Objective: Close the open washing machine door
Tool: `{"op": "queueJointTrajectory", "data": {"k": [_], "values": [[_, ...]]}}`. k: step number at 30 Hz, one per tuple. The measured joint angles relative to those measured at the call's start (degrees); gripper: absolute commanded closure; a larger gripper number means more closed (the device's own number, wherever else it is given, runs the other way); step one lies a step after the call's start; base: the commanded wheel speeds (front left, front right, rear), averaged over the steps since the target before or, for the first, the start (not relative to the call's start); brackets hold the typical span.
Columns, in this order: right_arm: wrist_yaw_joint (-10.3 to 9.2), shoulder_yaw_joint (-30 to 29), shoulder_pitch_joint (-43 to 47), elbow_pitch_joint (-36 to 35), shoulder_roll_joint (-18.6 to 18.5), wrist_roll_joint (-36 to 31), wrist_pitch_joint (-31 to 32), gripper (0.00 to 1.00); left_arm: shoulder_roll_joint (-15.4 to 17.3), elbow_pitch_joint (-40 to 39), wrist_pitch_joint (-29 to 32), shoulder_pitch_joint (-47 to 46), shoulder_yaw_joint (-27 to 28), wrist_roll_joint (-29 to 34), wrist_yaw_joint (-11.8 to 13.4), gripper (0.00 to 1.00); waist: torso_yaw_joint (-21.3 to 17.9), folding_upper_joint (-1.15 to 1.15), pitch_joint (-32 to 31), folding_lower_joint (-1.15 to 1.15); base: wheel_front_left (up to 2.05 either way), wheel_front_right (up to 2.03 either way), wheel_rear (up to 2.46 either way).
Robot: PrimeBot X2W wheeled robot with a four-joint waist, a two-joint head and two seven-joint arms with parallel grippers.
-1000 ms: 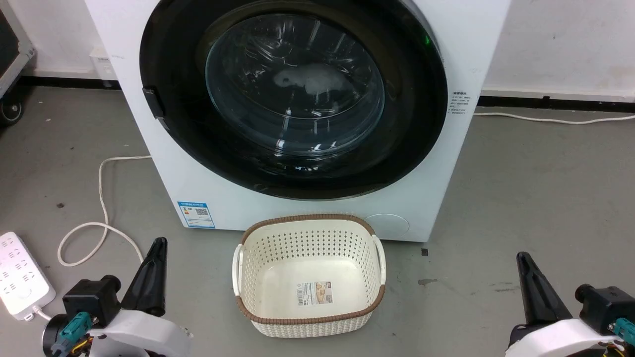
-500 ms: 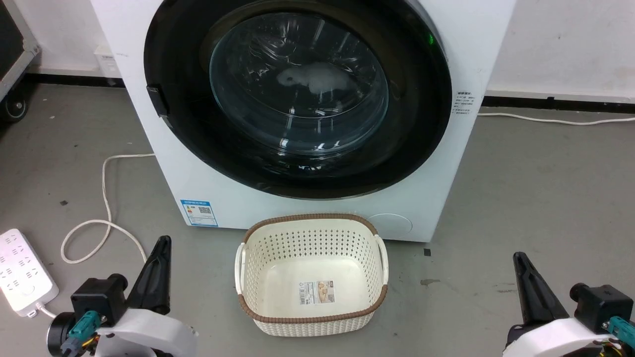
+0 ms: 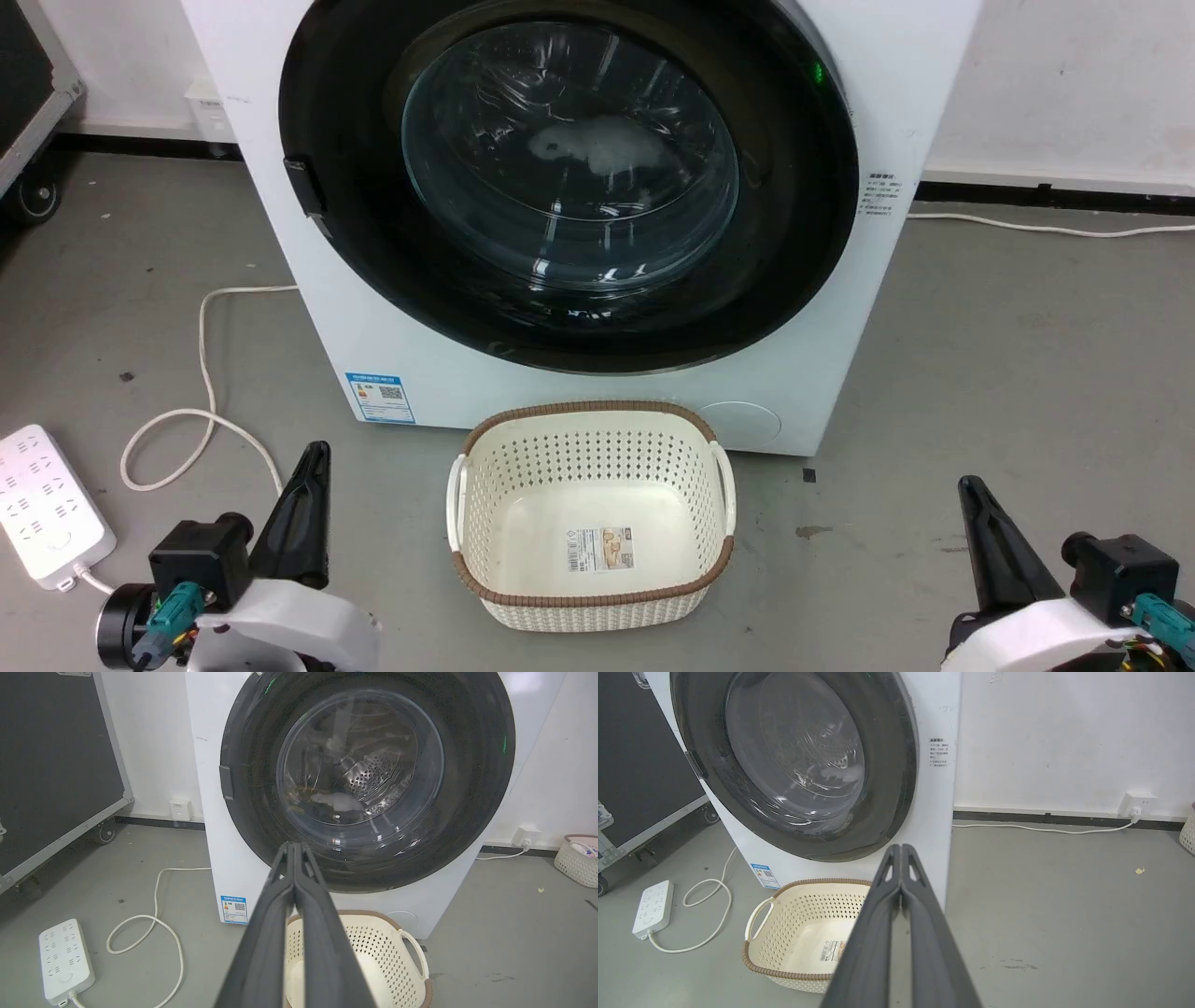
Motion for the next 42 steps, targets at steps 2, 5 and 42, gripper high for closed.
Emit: {"op": "queueJointTrajectory", "data": {"k": [2, 5, 42], "values": [[0.00, 0.1, 0.0, 0.0, 0.0, -0.4, 0.0, 1.00, -0.3, 0.0, 0.2, 0.0, 0.2, 0.5, 0.0, 1.00, 0.1, 0.00, 0.0, 0.00, 0.00, 0.00, 0.00], [0.00, 0.2, 0.0, 0.0, 0.0, -0.5, 0.0, 1.00, -1.0, 0.1, 0.4, 0.0, 0.5, 1.5, -0.3, 1.00, 0.2, 0.00, 0.0, 0.00, 0.00, 0.00, 0.00], [0.00, 1.5, -1.0, -0.1, 0.0, -3.9, 1.2, 1.00, -8.3, 0.5, 3.5, 0.0, 5.4, 12.1, -3.2, 1.00, 1.5, 0.00, 0.3, -0.01, 0.00, 0.00, 0.00]]}}
